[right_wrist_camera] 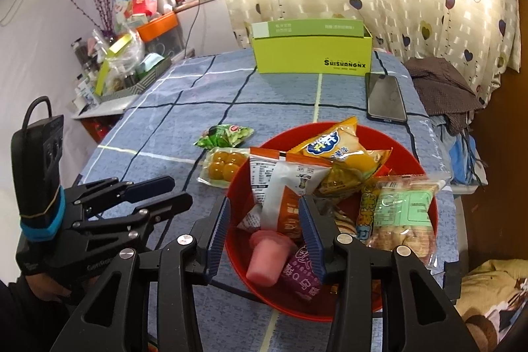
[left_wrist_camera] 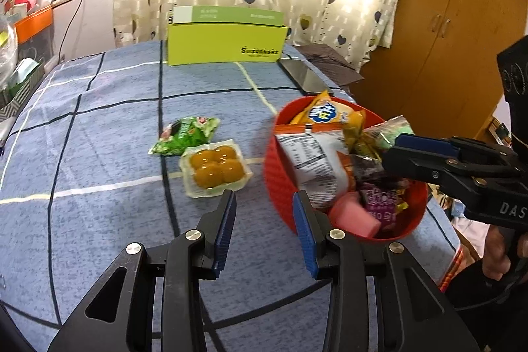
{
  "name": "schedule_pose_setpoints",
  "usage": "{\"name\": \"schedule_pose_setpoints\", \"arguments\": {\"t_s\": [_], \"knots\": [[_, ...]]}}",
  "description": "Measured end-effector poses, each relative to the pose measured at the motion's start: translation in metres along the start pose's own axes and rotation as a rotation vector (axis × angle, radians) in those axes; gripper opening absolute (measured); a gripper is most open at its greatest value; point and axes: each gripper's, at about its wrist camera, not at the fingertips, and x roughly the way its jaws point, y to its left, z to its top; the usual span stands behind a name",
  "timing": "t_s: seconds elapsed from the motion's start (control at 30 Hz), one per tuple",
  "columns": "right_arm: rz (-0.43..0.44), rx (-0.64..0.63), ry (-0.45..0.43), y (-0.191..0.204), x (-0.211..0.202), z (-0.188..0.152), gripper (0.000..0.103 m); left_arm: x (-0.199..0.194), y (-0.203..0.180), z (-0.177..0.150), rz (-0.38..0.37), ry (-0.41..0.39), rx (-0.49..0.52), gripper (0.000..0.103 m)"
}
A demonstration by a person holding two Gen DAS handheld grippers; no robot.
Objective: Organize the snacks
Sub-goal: 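Open both tools to release the cake and cup into the basket, then move the left tool to the tray of orange cakes and grasp it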
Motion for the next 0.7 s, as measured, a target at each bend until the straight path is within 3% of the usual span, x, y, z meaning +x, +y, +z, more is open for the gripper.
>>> {"name": "schedule_pose_setpoints", "arguments": {"t_s": [0.17, 0.23, 0.27, 0.7], "knots": [[-0.002, -0.002, 0.003, 0.000, 0.002, 0.000, 0.042, 0.005, 0.010, 0.003, 0.019, 0.004, -0.017, 0.039], [-0.002, -0.002, 0.006, 0.001, 0.003, 0.001, 0.042, 0.011, 0.015, 0.005, 0.022, 0.013, -0.026, 0.053], [-0.001, -0.001, 0.007, 0.001, 0.004, 0.001, 0.042, 0.014, 0.018, 0.006, 0.021, 0.019, -0.032, 0.054], [0.034, -0.003, 0.012, 0.005, 0.010, 0.007, 0.043, 0.064, 0.042, 0.023, 0.050, 0.067, -0.097, 0.054]]}}
